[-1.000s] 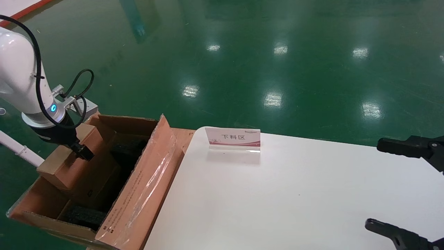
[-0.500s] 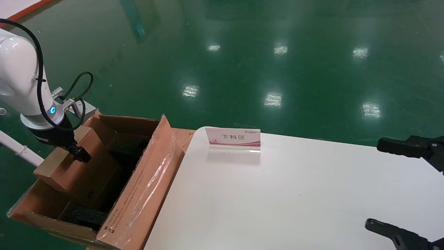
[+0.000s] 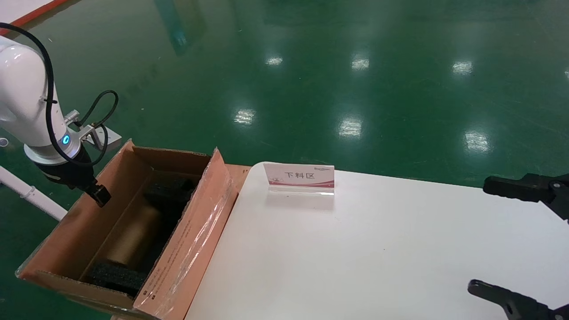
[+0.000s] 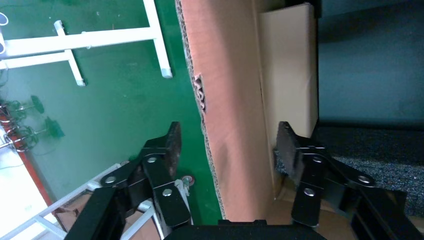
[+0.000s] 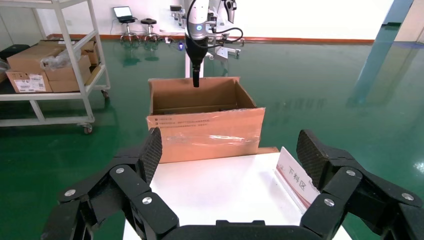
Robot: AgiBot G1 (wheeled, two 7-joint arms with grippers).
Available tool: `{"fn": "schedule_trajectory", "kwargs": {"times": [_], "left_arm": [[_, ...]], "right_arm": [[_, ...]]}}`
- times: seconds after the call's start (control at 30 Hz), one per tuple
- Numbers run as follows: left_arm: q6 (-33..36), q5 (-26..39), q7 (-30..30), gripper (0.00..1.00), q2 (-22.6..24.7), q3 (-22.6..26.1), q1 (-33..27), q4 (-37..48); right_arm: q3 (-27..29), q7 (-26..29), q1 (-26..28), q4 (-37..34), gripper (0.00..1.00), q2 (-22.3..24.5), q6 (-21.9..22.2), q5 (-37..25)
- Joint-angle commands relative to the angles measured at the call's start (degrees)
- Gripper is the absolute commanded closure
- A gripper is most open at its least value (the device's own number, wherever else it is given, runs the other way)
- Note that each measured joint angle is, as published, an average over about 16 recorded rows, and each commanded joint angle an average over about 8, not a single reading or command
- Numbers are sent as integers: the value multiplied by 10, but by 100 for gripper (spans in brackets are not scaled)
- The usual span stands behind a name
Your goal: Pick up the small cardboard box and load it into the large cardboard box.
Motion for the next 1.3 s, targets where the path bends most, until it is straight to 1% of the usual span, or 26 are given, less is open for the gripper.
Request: {"fn": "schedule_trajectory", "kwargs": {"times": [0.03,0.2,0.33,0.6,0.8,0.93,1.13,1.2,1.3], "left_arm": [[1,0,-2,0,0,1,1,1],[-12,-4,16,0,-5,-9,-18,-18],[-34,-11,40,0,-22,-26,-58,-64],[-88,-28,68,0,-87,-65,-150,-205],[-117,-52,89,0,-141,-92,-193,-303],[-129,-55,99,0,-160,-100,-206,-341],[-135,-44,105,0,-170,-111,-208,-370],[-131,-47,112,0,-171,-128,-197,-375],[-118,-58,132,0,-171,-170,-167,-377]], "right_arm": [[0,0,0,0,0,0,0,0],[0,0,0,0,0,0,0,0],[0,0,0,0,0,0,0,0],[0,0,0,0,0,0,0,0],[-1,0,0,0,0,0,0,0],[-1,0,0,0,0,0,0,0],[-1,-1,0,-1,0,0,0,0],[-1,-1,0,-1,0,0,0,0],[-1,-1,0,-1,0,0,0,0]]}}
